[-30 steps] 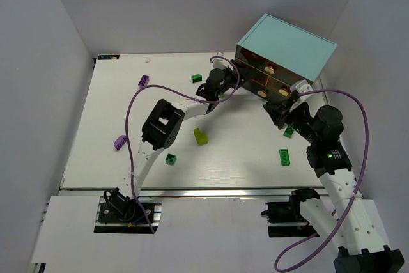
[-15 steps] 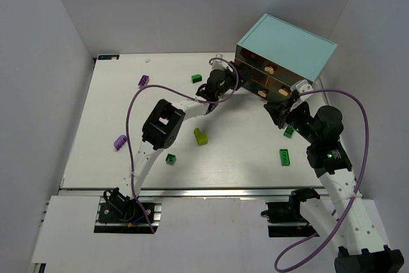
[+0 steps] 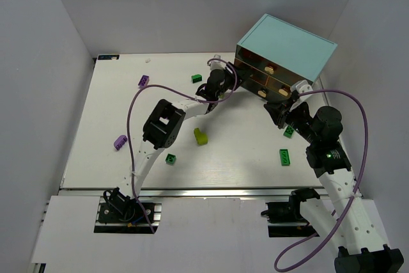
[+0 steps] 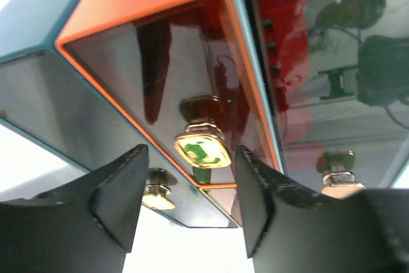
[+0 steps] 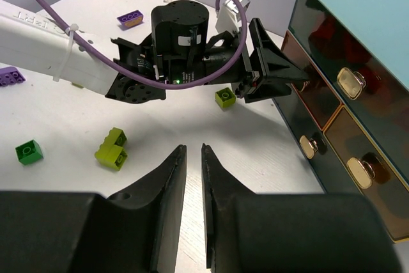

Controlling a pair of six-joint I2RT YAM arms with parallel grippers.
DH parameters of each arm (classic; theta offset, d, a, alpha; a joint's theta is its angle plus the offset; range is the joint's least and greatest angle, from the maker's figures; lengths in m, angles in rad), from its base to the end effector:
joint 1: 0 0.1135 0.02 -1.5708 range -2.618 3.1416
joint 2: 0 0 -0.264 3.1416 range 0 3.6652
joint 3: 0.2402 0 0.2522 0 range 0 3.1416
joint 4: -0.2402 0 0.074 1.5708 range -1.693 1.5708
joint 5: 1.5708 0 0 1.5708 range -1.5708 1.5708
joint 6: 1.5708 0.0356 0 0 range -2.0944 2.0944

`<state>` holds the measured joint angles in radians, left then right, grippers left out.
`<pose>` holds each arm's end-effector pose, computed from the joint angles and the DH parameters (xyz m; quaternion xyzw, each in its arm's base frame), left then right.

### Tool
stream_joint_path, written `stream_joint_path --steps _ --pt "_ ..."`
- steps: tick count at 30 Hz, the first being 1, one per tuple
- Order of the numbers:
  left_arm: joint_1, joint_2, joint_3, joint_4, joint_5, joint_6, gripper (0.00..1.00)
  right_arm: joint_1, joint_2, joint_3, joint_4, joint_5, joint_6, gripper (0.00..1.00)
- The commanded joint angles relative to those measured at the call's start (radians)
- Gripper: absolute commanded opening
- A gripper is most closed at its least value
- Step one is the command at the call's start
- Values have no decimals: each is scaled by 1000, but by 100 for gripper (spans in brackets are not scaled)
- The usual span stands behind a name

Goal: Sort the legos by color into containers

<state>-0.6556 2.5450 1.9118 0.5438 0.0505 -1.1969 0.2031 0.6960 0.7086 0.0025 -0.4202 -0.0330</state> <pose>0.4590 -0.3553 0.1555 -0.1808 0.7155 -0.5504 0.3904 0.1617 0.0481 0.3475 -0.2284 0.6640 0.2050 0.6818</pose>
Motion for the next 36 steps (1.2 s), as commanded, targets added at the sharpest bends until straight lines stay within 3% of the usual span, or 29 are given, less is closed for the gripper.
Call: stream_joint_path --steps 1,11,15,22,27,28,29,32,34,36 --pt "10 -14 33 4 -35 7 64 -2 -4 -1 47 15 -2 21" --pt "10 -14 17 45 -63 0 42 -1 -6 -4 50 27 -10 21" --pt "10 -92 -150 97 -57 16 34 -4 -3 -9 56 27 -13 21" --pt "10 -276 -404 205 -52 59 33 -7 7 -20 67 37 -21 21" --pt "19 -350 -502 205 -22 85 43 -19 14 -29 74 28 -39 24" --pt "19 -356 -513 209 -18 86 48 -19 16 -31 76 24 -44 32" --pt "19 -361 -520 209 -15 89 63 -21 23 -32 74 8 -53 38" --pt "30 -368 -525 223 21 92 73 -30 49 -23 51 -44 -87 67" --pt "39 -385 -542 242 55 91 78 -37 65 -20 27 -78 -128 75" --pt "48 -434 -577 202 68 102 80 -41 97 0 -1 -120 -162 75"
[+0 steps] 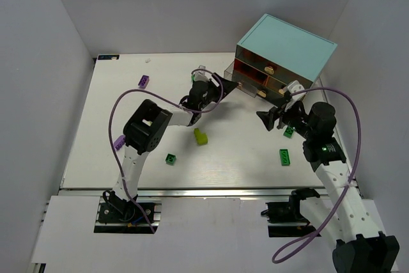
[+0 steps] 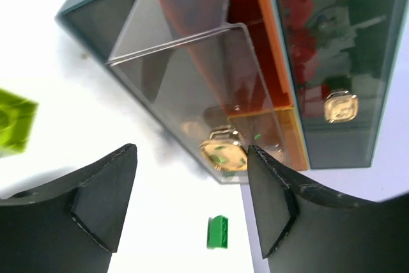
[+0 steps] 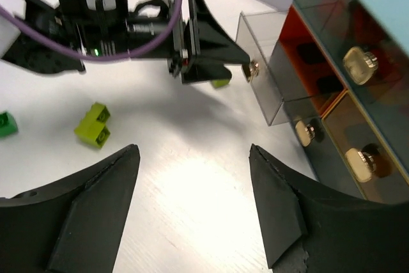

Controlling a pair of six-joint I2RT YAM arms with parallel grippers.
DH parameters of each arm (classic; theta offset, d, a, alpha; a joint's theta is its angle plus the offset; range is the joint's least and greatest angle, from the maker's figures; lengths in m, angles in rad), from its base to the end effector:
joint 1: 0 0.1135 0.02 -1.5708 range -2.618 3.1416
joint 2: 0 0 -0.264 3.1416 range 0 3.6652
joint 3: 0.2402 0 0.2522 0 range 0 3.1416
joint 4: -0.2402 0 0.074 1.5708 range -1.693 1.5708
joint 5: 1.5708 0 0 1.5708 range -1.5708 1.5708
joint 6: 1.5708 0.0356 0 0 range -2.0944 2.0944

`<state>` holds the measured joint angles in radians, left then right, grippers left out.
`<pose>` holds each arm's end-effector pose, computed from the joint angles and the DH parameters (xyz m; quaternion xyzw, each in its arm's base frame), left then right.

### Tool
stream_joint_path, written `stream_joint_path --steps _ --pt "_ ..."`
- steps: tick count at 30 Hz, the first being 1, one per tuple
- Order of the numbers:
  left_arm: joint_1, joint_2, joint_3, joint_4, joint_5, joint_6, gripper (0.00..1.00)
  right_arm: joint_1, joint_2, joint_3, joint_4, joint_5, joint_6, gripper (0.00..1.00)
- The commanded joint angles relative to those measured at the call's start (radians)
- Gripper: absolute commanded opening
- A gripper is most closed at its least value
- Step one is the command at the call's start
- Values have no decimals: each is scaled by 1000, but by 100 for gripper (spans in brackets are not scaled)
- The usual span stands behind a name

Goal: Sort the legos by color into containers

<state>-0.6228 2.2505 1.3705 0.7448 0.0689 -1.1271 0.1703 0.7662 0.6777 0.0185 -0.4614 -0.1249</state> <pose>0.4021 -0.2918 0.1535 -0.1659 0.7347 -0.5211 0.4015 0.1793 0.0469 0.3273 -0.2589 0.6814 0.1823 0.6599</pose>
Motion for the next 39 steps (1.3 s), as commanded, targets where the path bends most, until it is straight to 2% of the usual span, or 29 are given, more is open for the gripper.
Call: stream_joint_path --steps 1,5,6,7,8,9,10,11,13,14,15,16,17,18,19,20,21,22,25,26,27,31,36,39 --pt "15 -163 -50 -21 54 32 80 -12 38 36 -53 -79 -79 75" --pt "40 -325 -154 -175 29 131 81 -8 87 83 -152 -63 -140 73" --pt "50 -372 -174 -217 17 160 81 -8 90 95 -175 -57 -160 69" --pt "51 -414 -201 -323 -1 191 80 -5 93 102 -228 -46 -203 65" --pt "51 -502 -203 -390 -53 270 78 -6 96 108 -258 -19 -228 60" --pt "51 -547 -200 -465 -98 315 76 -9 97 117 -284 1 -251 47" --pt "51 -587 -195 -590 -127 355 73 -6 99 121 -310 24 -268 40" --pt "51 -673 -201 -642 -150 431 63 -6 105 128 -357 91 -291 34" --pt "51 -770 -224 -769 -210 489 49 -6 113 141 -402 183 -312 29" --pt "51 -819 -272 -792 -227 531 37 -5 129 146 -419 219 -320 31" --pt "51 -923 -302 -806 -230 562 33 -11 140 149 -455 243 -326 34" --pt "51 -972 -333 -823 -222 591 33 -9 149 148 -468 268 -334 50" --pt "51 -1024 -396 -835 -216 634 34 -9 172 146 -500 315 -338 56" --pt "51 -1122 -421 -851 -199 660 38 -11 183 145 -514 334 -338 66" --pt "51 -1167 -445 -876 -187 687 46 -9 191 140 -531 345 -347 73" --pt "51 -1207 -489 -889 -184 737 56 -8 209 132 -546 358 -358 77" --pt "51 -1279 -508 -909 -184 763 73 -11 215 128 -574 368 -384 82" --pt "51 -1310 -527 -942 -195 782 77 -9 222 123 -581 377 -395 85" --pt "51 -1393 -580 -995 -205 874 82 -9 242 108 -615 429 -424 85" --pt "51 -1404 -590 -1007 -205 888 83 -11 249 105 -624 429 -426 83" --pt "40 -1416 -609 -1024 -208 901 83 -14 258 102 -638 428 -421 77" --pt "29 -1470 -617 -1052 -212 922 83 -12 367 99 -730 400 -406 71" --pt "29 -1513 -622 -1039 -190 925 83 -12 482 103 -744 394 -407 83" --pt "29 -1529 -620 -1039 -193 925 83 -14 547 118 -759 403 -397 86"
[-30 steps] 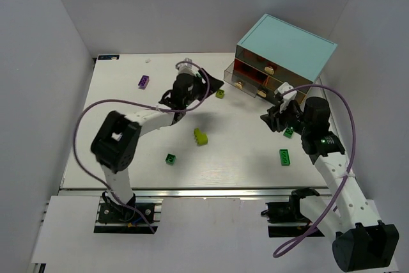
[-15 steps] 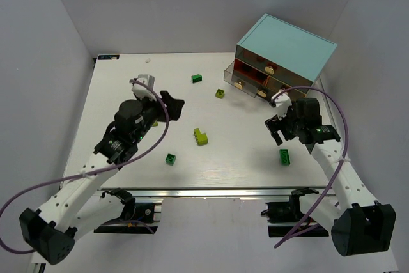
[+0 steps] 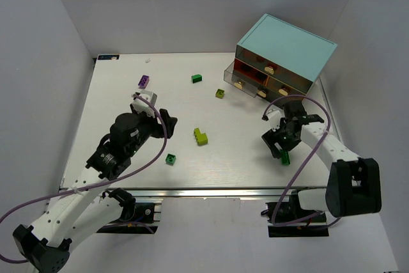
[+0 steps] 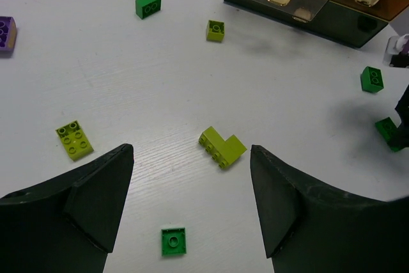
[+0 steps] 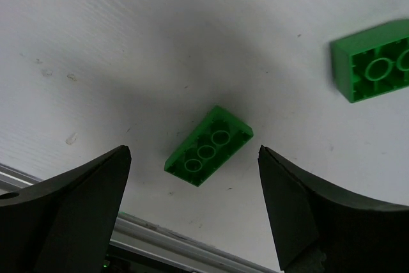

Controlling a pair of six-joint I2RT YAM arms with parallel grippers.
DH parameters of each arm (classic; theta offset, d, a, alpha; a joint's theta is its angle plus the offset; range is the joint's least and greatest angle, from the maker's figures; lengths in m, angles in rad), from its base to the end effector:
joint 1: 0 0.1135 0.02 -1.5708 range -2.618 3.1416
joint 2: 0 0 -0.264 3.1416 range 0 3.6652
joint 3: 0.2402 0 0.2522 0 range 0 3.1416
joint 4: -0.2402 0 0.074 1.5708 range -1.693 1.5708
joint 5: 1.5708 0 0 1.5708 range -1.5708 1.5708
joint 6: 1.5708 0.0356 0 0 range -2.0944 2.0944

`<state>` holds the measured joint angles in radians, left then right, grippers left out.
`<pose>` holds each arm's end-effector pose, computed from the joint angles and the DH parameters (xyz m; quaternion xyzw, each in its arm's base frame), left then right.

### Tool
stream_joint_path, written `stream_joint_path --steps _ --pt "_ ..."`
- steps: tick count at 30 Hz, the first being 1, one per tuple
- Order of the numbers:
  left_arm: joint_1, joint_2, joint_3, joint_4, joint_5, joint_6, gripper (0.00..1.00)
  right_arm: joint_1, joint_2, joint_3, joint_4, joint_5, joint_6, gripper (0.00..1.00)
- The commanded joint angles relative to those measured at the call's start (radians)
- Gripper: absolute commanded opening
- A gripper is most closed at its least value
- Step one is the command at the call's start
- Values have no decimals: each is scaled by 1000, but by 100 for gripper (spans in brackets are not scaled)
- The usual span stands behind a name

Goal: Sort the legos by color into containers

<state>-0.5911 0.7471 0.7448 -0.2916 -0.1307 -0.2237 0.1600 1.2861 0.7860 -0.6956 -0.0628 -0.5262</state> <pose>0.1487 -0.0942 0.3207 0.1081 0.7949 -0.1875 0.5668 0.2264 0.0388 0.2001 -0.3359 0.9228 -0.0036 0.1889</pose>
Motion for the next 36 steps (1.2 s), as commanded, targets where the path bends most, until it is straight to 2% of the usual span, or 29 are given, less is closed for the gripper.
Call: stream_joint_path --steps 1,17,19,22,23,25,26,29,32,36 --pt "-3 -28 5 -3 5 23 83 -4 47 12 -48 7 5 86" --pt "-3 -41 4 0 -1 27 83 -36 219 18 -16 92 5 80" --pt "-3 -43 2 0 -3 26 83 -40 235 16 -7 87 3 76" --pt "-3 -43 2 0 -6 27 83 -42 254 15 -1 74 3 64" --pt "-3 -45 2 0 -9 29 83 -42 255 18 1 73 0 52" --pt "-3 -49 2 -1 -12 27 83 -36 251 24 1 73 -3 38" --pt "-3 -51 2 0 -15 27 83 -33 246 27 -2 40 -24 26" --pt "-3 -49 1 2 -18 27 83 -17 185 64 -16 -70 -90 15" --pt "-3 -51 -1 2 -20 30 83 19 84 139 -42 -231 -184 11" --pt "7 -40 -4 2 -35 34 83 96 39 329 1 -284 -146 8"
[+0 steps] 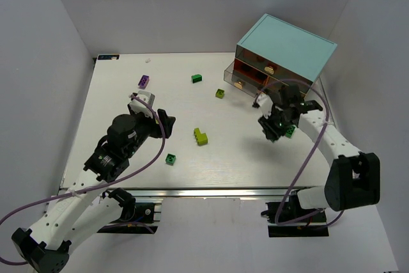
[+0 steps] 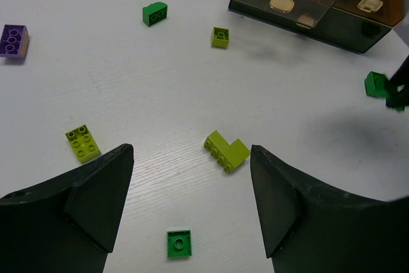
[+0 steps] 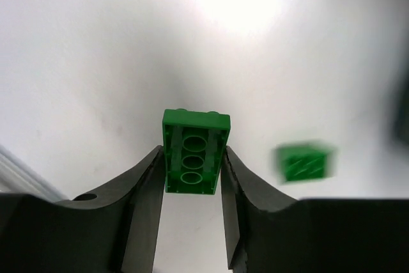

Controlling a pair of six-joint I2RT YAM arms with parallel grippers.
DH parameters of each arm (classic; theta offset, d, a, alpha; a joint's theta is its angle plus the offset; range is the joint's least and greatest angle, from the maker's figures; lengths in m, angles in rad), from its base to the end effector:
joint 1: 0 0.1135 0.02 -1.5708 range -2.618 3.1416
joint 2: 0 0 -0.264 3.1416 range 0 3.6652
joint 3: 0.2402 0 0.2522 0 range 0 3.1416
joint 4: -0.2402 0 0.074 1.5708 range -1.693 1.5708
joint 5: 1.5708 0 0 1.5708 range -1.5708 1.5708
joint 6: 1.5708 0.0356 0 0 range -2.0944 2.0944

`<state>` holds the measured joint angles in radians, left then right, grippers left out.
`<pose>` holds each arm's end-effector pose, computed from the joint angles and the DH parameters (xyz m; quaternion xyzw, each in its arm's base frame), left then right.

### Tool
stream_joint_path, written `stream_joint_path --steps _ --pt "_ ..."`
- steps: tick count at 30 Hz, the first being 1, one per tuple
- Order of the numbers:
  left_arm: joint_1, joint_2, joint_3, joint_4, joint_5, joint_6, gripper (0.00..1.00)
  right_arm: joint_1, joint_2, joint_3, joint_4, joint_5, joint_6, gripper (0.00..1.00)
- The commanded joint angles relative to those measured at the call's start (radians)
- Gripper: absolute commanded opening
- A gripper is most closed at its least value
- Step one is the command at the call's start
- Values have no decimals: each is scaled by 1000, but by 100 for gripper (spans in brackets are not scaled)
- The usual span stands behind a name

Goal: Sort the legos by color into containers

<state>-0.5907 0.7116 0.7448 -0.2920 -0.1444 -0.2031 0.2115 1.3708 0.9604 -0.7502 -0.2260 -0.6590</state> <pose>0.1428 -0.0896 0.3260 0.1090 0.7841 -0.1824 0.5832 0.2520 0.0623 0.2298 -0.4310 0.8724 0.0627 0.2218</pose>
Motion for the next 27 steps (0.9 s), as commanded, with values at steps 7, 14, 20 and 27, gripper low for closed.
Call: stream_joint_path --steps 7,14,20,27 --pt "6 26 -9 -1 -47 19 83 97 74 432 238 -18 108 10" --pt "6 54 -12 -6 -69 24 84 141 278 593 339 111 104 15" --pt "6 68 -13 -4 -70 27 84 172 396 675 414 259 62 21" --pt "6 66 -13 -3 -67 27 84 184 461 736 419 318 48 22"
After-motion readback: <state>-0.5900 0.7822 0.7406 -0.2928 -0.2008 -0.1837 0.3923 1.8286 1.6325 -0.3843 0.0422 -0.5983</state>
